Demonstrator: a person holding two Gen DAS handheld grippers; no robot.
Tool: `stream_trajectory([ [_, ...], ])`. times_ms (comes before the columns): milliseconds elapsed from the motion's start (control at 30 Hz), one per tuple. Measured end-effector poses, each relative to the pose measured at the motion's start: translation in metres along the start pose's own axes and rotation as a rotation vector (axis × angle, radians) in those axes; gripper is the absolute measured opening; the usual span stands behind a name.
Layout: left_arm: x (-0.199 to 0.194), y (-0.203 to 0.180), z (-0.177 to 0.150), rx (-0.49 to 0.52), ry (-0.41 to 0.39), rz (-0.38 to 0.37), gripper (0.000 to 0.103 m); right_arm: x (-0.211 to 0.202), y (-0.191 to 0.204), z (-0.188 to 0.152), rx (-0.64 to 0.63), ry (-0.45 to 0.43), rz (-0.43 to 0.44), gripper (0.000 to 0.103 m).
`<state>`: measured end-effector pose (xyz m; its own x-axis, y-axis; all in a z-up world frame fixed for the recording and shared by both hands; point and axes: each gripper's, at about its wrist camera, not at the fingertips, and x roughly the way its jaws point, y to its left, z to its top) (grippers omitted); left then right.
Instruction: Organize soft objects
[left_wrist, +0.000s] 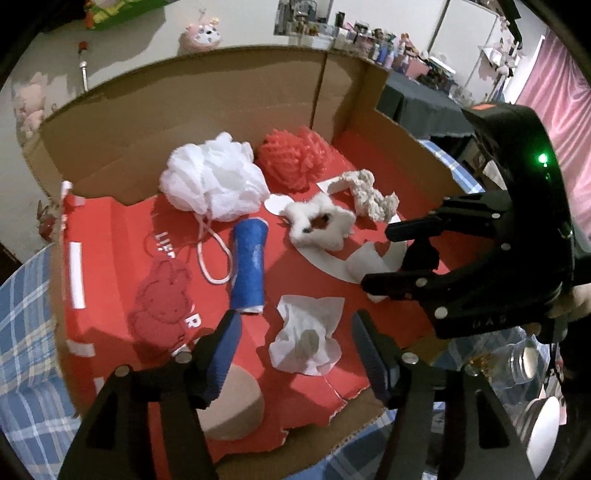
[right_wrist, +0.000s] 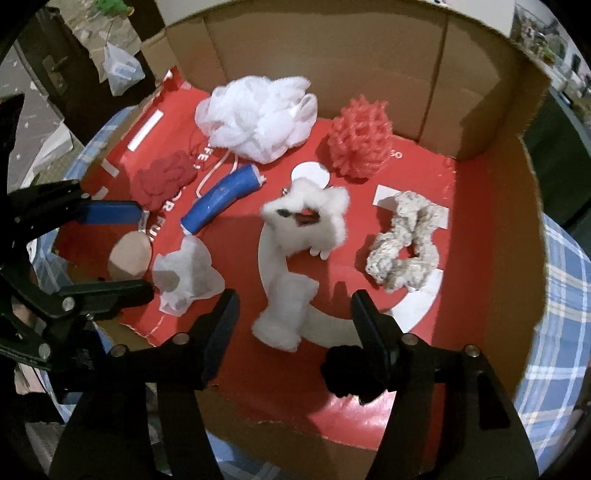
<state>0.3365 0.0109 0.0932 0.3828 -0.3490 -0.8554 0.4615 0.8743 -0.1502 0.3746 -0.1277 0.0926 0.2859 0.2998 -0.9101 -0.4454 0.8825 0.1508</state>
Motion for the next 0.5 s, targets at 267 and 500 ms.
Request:
stream_trajectory([
  [267, -0.034, -0.005, -0.008, -0.068, -0.086, 0.069, 0.095, -0.038, 0.006, -0.012, 0.051, -0.063, -0.068, 0.075],
  [500, -0.054, -0.010, -0.016, -0.150, -0.141, 0.129, 0.102, -0.060, 0.017, -0.028, 0.099, -0.096, -0.133, 0.080],
])
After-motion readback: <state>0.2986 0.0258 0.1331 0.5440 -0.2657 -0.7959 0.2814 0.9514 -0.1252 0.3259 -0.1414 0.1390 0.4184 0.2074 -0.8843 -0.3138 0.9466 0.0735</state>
